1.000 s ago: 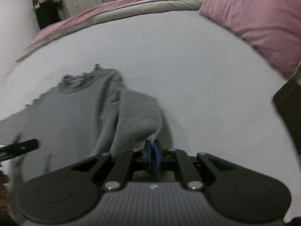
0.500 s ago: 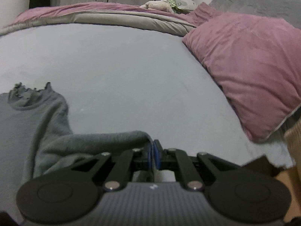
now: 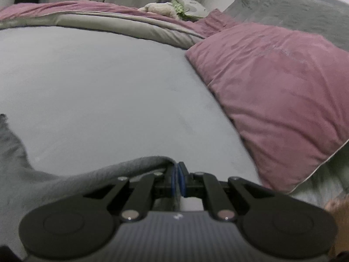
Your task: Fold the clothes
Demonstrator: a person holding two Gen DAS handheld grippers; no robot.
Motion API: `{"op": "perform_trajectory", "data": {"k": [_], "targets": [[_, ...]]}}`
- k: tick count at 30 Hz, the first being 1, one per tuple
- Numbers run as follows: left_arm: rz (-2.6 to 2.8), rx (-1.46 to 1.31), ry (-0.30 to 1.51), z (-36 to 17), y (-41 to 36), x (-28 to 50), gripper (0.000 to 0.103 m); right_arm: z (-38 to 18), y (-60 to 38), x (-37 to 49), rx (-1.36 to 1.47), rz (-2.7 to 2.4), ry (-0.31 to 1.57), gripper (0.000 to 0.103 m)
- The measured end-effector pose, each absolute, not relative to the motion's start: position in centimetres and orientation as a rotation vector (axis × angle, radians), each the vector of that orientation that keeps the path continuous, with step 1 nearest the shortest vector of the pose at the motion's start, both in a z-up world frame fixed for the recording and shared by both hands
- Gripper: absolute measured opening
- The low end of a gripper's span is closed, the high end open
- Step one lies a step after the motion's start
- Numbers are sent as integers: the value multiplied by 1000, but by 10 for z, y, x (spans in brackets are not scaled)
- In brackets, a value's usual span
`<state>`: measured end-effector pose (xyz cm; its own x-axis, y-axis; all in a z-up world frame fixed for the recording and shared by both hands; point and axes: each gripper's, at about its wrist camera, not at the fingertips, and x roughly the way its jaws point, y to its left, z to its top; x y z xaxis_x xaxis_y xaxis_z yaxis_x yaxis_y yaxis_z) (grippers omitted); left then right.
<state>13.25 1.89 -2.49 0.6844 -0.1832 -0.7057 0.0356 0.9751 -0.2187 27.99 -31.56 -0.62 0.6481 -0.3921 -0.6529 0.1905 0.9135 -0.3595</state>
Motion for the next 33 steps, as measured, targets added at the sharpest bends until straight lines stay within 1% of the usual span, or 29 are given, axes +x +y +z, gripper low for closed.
{"op": "perform_trajectory", "data": {"k": [6, 11, 15, 19, 20, 21, 22, 23, 24, 28, 33], "targets": [[-126, -138, 800, -28, 13, 130, 99, -30, -311, 298, -347, -374, 862, 5], [-124, -116, 795, -30, 10, 130, 99, -61, -319, 305, -334, -404, 937, 5], [-122, -104, 792, -30, 8, 130, 100, -66, -312, 304, -383, -412, 941, 5], [-121, -110, 791, -30, 9, 130, 100, -62, -311, 299, -367, -402, 939, 6], [-121, -117, 791, -29, 10, 130, 100, -61, -310, 297, -373, -396, 934, 12], [-120, -124, 791, -29, 10, 131, 100, -59, -310, 297, -378, -389, 929, 23], [-120, -133, 791, -29, 11, 131, 100, -58, -310, 295, -382, -385, 923, 30], [-119, -143, 791, -29, 13, 132, 100, -54, -309, 292, -379, -389, 916, 43], [-118, -153, 792, -28, 13, 132, 100, -50, -311, 289, -362, -386, 914, 47], [-118, -196, 803, -25, 18, 133, 100, -36, -316, 276, -293, -380, 905, 47], [-118, -266, 818, -21, 24, 134, 100, -21, -315, 255, -208, -367, 902, 52]]}}
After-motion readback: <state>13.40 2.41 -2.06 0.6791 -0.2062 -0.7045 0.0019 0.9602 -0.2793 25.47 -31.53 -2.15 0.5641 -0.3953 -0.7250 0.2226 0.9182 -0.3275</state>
